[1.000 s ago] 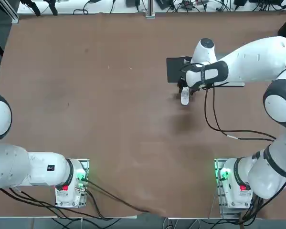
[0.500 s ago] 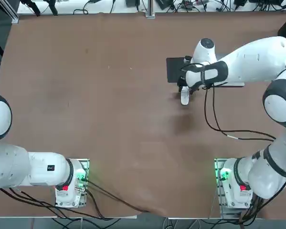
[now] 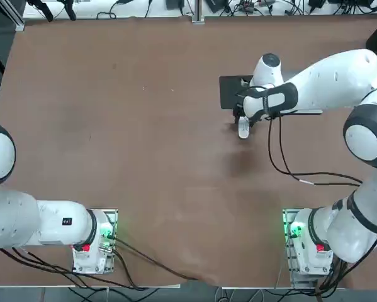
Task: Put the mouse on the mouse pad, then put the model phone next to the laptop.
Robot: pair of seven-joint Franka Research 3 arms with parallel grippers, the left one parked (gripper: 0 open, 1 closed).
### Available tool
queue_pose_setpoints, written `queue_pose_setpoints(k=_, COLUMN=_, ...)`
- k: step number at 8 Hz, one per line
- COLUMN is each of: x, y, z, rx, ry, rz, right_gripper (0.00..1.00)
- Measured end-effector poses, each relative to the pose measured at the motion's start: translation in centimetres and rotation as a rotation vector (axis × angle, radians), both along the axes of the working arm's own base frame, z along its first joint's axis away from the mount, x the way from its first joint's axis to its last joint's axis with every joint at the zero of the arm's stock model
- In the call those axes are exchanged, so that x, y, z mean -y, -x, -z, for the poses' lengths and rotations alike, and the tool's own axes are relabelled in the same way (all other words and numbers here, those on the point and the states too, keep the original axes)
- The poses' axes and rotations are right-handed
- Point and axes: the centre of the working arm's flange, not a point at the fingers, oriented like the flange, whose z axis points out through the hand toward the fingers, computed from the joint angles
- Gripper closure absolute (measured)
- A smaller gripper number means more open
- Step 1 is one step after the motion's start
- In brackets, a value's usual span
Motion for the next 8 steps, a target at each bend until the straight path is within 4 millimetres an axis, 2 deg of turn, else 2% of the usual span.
queue_pose_setpoints(k=2, x=-0.1, y=0.0, z=0.0, rx=-0.002, ry=0.002, rz=0.039, right_gripper=0.18)
queue_pose_setpoints(k=4, x=-0.5, y=-0.9, z=-1.5, rx=0.022, ry=-0.011, rz=0.127, right_gripper=0.21)
queue_pose_setpoints(k=6, x=-0.7, y=-3.9, z=-5.3, rx=0.040, ry=-0.039, rz=0.098, right_gripper=0.21)
queue_pose_setpoints(k=8, x=0.5, y=-8.7, z=-9.6, rx=-0.012, ry=-0.058, rz=-0.027, right_gripper=0.21)
